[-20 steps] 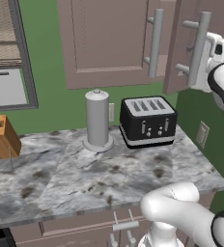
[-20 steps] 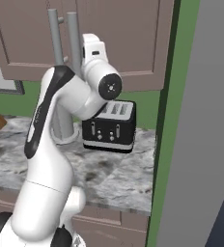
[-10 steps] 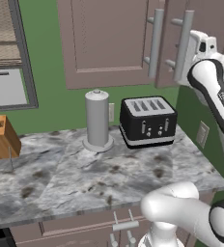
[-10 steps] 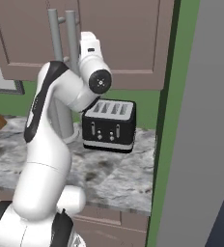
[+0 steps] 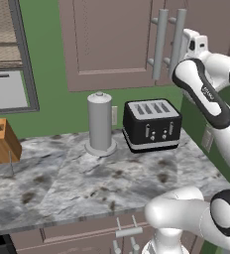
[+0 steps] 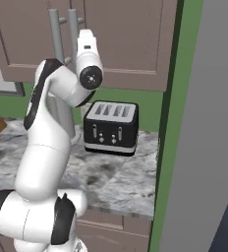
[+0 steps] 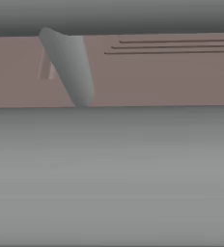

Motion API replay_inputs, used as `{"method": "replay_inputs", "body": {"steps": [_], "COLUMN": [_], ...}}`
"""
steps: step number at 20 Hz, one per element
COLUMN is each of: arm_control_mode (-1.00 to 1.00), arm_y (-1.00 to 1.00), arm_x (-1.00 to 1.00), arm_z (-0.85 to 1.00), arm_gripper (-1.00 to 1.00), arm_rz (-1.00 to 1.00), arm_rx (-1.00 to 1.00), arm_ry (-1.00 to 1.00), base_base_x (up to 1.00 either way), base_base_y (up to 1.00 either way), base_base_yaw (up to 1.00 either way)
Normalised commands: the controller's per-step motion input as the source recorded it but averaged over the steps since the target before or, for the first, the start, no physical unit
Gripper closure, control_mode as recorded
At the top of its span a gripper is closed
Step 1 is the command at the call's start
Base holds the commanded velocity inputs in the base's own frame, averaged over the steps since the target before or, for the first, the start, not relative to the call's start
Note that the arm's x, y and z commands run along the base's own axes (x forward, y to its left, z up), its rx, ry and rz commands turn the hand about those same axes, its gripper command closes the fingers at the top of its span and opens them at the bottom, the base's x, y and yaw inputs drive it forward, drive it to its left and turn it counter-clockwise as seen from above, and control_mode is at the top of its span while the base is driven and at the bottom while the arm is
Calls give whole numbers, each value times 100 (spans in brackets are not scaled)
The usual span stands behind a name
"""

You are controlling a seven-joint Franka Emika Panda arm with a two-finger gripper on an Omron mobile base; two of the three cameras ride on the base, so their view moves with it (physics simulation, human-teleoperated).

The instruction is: Pick up the bar soap and dish brush from the sink, and place them back in the cabinet, and close the cabinet doors.

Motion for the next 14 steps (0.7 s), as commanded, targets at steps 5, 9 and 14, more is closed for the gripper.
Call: {"method": "replay_inputs", "body": {"steps": [5,9,14], "arm_control_mode": [-100,-100,-100], "arm_y": [19,17,13], "arm_x": [39,39,48], "arm_z": [3,2,0], "arm_gripper": [-100,-100,-100], "arm_rz": [-8,-7,-7], "arm_rx": [0,0,0], "arm_ry": [0,0,0], "base_base_x": [0,0,0], "base_base_y": [0,0,0], "base_base_yaw": [0,0,0]}}
